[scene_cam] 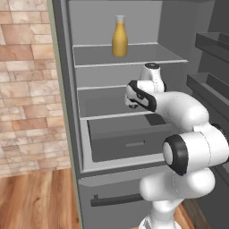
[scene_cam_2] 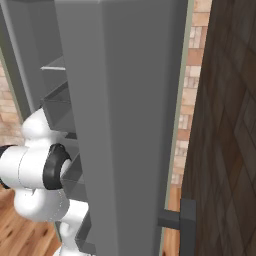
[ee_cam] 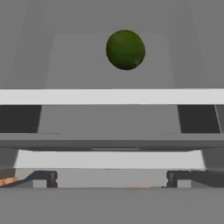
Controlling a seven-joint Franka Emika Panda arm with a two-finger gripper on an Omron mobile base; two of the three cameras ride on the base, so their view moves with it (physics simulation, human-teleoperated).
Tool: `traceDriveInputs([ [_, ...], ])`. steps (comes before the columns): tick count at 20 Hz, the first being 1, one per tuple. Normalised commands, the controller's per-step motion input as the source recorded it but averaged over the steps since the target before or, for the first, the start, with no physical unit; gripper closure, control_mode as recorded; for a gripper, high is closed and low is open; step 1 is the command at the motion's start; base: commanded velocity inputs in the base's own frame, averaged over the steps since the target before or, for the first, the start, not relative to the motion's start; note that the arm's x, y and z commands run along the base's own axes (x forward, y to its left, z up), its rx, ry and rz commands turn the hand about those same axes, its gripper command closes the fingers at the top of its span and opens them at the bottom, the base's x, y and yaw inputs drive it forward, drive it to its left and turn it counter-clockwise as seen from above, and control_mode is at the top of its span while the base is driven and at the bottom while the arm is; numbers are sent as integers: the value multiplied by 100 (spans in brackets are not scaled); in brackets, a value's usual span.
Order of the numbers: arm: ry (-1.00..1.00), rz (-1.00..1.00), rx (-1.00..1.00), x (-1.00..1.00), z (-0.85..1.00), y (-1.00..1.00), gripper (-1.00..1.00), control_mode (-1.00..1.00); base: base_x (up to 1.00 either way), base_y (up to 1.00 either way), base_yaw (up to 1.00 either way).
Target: Pick lime from the fridge and place it on the plate on the counter.
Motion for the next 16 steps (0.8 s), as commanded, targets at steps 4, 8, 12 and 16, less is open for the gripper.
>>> traceDriveInputs([
  [4,-18,0,0,58,-20,0,-100,-100,0,0,0],
  [8,-2,0,0,38,-18,0,-100,-100,0,0,0],
  [12,2,0,0,38,0,-6,-100,-100,0,0,0],
  [16,0,0,0,42,0,-18,-100,-100,0,0,0],
])
